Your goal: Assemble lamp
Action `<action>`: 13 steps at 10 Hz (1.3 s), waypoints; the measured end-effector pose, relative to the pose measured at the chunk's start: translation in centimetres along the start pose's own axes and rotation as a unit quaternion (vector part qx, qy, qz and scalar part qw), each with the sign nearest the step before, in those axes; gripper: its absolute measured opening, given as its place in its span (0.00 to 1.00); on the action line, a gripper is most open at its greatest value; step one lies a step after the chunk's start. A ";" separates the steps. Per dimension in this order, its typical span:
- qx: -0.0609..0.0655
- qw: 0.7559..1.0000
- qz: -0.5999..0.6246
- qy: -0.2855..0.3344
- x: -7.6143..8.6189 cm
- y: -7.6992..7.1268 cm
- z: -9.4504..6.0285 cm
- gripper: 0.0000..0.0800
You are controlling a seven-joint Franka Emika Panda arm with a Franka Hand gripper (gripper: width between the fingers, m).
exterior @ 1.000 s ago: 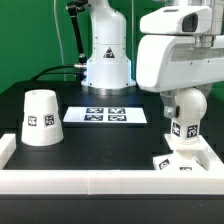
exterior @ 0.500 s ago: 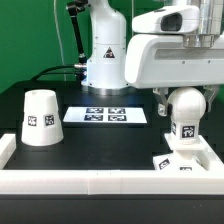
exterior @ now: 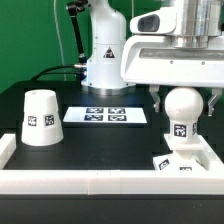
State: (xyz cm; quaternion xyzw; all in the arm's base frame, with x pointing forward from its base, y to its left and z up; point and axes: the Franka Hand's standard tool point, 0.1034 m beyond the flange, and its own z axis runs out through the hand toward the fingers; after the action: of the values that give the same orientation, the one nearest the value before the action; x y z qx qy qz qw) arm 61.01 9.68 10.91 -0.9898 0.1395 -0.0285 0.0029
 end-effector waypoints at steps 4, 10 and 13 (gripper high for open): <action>0.008 0.992 0.127 -0.008 -0.2 -0.2 0.1 0.72; 0.047 0.872 0.484 -0.058 -0.5 -0.5 0.4 0.72; 0.049 0.842 0.534 -0.067 -0.6 -0.9 0.4 0.72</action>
Offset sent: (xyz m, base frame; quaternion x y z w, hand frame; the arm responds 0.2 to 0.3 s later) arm 0.0000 0.0000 0.0000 0.0000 0.0000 0.1938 0.9810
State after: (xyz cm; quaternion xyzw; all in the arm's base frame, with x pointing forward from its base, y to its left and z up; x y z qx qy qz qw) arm 60.69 10.71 10.49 -0.7602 0.6441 0.0374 0.0759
